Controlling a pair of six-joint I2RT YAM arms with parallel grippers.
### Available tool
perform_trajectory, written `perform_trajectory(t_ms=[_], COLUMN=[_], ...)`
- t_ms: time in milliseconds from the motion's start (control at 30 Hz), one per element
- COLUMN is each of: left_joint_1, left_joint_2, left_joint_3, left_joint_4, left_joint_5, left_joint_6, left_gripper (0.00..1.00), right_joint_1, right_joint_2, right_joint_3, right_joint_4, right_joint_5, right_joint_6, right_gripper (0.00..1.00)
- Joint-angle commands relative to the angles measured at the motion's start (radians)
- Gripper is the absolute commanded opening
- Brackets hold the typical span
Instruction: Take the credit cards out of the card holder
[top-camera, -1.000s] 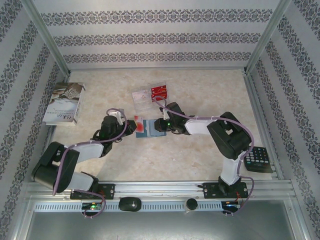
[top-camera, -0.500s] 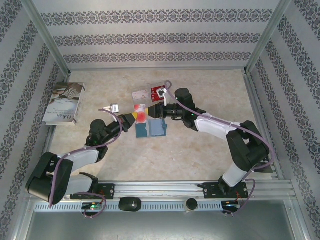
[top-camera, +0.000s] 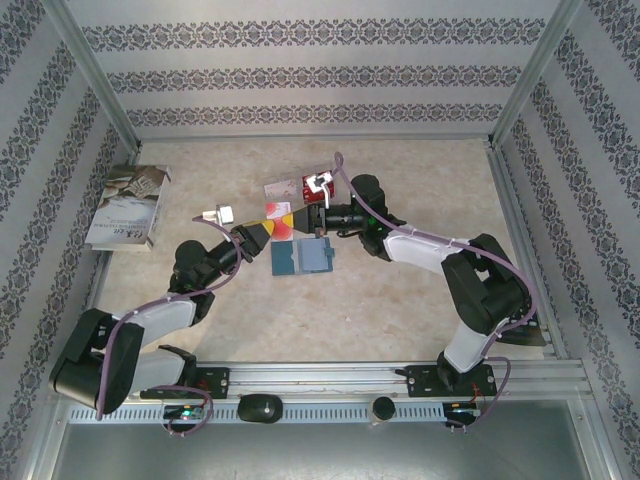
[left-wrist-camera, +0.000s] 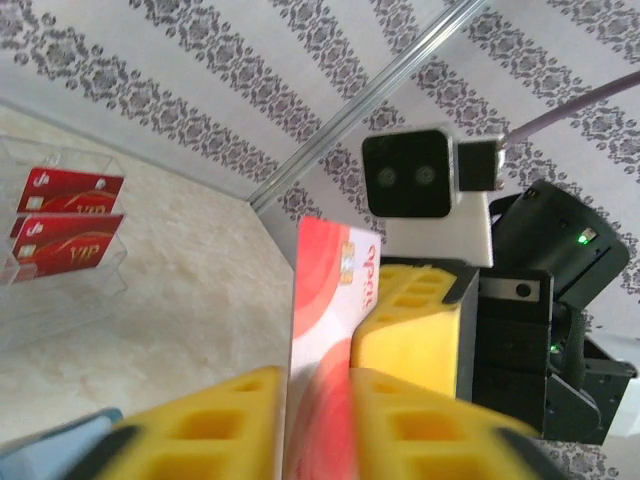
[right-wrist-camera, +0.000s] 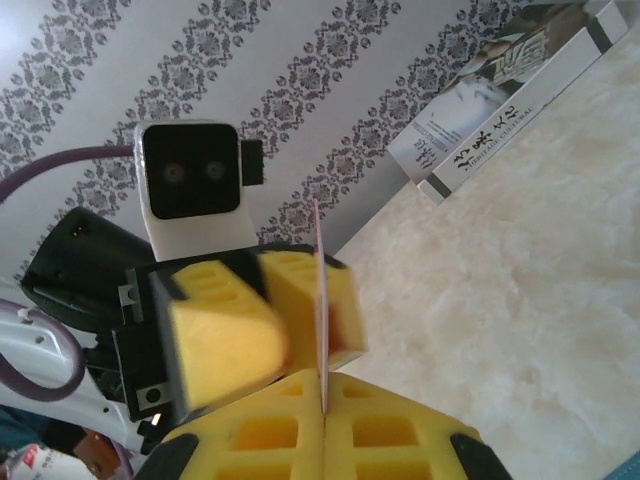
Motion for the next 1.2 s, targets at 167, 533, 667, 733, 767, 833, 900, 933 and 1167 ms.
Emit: perform_trajectory(t_ms=[167, 533, 667, 733, 767, 833, 900, 933, 1167], left_joint_1=[0.023, 0.160, 0.200, 0.209, 0.214, 0.219, 0.225, 0.228, 0.236], left_joint_2=[-0.305, -0.427, -0.410, -0.385, -0.369, -0.339, -0.313, -0.302, -0.259], left_joint_3=[0.139, 0.239, 0.230, 0.229, 0.231, 0.238, 0.245, 0.247, 0.250], left_joint_4=[-0.688, -1.137, -1.136, -1.122, -1.116, -1.116, -1.115, -1.117, -1.116], left_joint_5=[-0.217, -0.313, -0.302, -0.280, -0.264, -0.248, -0.235, -0.232, -0.226], left_joint_6=[0.128, 0.170, 0.147, 0.136, 0.135, 0.134, 0.133, 0.131, 0.140], left_gripper=[1.00, 1.00, 1.00, 1.00, 1.00, 1.00, 1.00, 1.00, 1.00], right_joint_1=[-0.046, 0.006, 0.031, 0.048, 0.057, 0.071, 0.079, 0.081, 0.088], right_joint_2=[0.012, 0.328, 0.417, 0.448, 0.463, 0.498, 0.541, 0.569, 0.666], right_joint_3=[0.349, 0.990, 1.139, 1.168, 1.176, 1.200, 1.251, 1.288, 1.427], right_joint_4=[-0.884, -1.500, -1.607, -1.626, -1.630, -1.644, -1.674, -1.695, -1.700], right_joint_5=[0.196, 0.546, 0.613, 0.658, 0.685, 0.719, 0.729, 0.729, 0.799], right_joint_6=[-0.647, -1.272, -1.428, -1.507, -1.545, -1.608, -1.654, -1.675, -1.803], right_gripper=[0.00, 0.00, 0.00, 0.00, 0.00, 0.00, 0.00, 0.00, 0.00])
